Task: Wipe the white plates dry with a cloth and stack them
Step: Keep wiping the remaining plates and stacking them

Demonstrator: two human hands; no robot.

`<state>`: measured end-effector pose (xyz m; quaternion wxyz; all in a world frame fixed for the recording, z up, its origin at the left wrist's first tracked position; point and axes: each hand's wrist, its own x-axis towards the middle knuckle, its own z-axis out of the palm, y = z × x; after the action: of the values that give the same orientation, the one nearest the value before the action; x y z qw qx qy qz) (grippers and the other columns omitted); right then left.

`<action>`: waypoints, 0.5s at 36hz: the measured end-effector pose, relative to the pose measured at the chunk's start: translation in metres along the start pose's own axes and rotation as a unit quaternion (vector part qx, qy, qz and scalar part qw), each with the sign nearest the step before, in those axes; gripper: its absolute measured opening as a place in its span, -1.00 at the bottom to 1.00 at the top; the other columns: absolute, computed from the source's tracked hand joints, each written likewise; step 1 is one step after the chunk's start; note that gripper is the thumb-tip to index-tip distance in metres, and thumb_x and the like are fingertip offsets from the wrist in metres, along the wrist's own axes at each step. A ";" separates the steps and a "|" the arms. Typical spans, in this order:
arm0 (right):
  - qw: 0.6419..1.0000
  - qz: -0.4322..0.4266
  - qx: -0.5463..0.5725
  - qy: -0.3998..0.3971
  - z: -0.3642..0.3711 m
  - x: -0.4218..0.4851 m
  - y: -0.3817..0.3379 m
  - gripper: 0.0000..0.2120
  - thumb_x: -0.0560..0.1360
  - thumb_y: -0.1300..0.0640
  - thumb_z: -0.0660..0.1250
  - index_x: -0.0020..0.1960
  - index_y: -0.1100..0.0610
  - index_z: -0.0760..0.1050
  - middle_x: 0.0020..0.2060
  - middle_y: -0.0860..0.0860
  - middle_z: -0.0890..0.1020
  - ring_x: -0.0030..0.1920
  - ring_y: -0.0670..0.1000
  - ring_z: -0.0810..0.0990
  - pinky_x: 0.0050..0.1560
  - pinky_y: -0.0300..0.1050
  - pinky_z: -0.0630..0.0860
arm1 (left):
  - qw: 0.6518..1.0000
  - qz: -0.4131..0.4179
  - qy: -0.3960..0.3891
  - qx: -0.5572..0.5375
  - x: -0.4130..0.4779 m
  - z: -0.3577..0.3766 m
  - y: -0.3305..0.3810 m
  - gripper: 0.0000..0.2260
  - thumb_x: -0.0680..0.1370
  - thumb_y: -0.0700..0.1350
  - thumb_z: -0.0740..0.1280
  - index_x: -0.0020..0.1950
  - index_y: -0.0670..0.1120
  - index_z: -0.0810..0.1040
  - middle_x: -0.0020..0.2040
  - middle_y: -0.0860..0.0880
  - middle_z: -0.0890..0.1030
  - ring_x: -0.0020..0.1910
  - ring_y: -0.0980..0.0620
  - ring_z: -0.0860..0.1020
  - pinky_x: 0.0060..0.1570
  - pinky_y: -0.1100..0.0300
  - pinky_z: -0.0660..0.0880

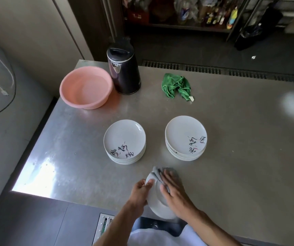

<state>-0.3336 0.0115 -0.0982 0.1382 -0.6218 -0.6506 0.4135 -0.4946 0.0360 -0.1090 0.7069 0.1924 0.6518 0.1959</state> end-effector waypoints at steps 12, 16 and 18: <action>0.979 -0.051 -0.178 -0.090 -0.001 -0.032 0.052 -0.40 0.65 -0.22 -0.10 0.60 0.00 -0.11 0.58 -0.17 -0.16 0.59 -0.08 -0.24 0.56 -0.15 -0.28 | 0.999 -0.019 0.012 -0.029 0.011 -0.008 0.005 -0.82 0.69 0.00 0.29 0.02 -0.10 0.50 -0.14 -0.12 0.63 -0.17 -0.07 0.59 -0.33 0.18 0.53; 0.979 0.035 -0.191 -0.060 0.013 -0.002 0.033 -0.41 0.69 -0.15 -0.06 0.63 0.03 -0.12 0.57 -0.10 -0.23 0.59 -0.02 -0.28 0.55 -0.08 -0.36 | 0.999 -0.017 0.000 -0.033 0.012 -0.002 0.004 -0.79 0.70 0.00 0.27 0.14 -0.14 0.51 -0.01 -0.19 0.64 -0.04 -0.14 0.59 -0.11 0.05 0.57; 0.978 0.028 -0.200 -0.052 0.016 0.003 0.024 -0.41 0.68 -0.18 -0.10 0.63 0.03 -0.10 0.56 -0.07 -0.22 0.60 0.01 -0.26 0.54 -0.07 -0.37 | 0.999 -0.014 0.007 -0.030 0.011 -0.001 0.007 -0.81 0.71 -0.02 0.25 0.13 -0.14 0.51 0.00 -0.21 0.64 -0.04 -0.15 0.59 -0.10 0.05 0.56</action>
<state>-0.3282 0.0056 -0.1263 -0.0350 -0.6326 -0.7086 0.3106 -0.4948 0.0482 -0.1149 0.7108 0.1605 0.6528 0.2069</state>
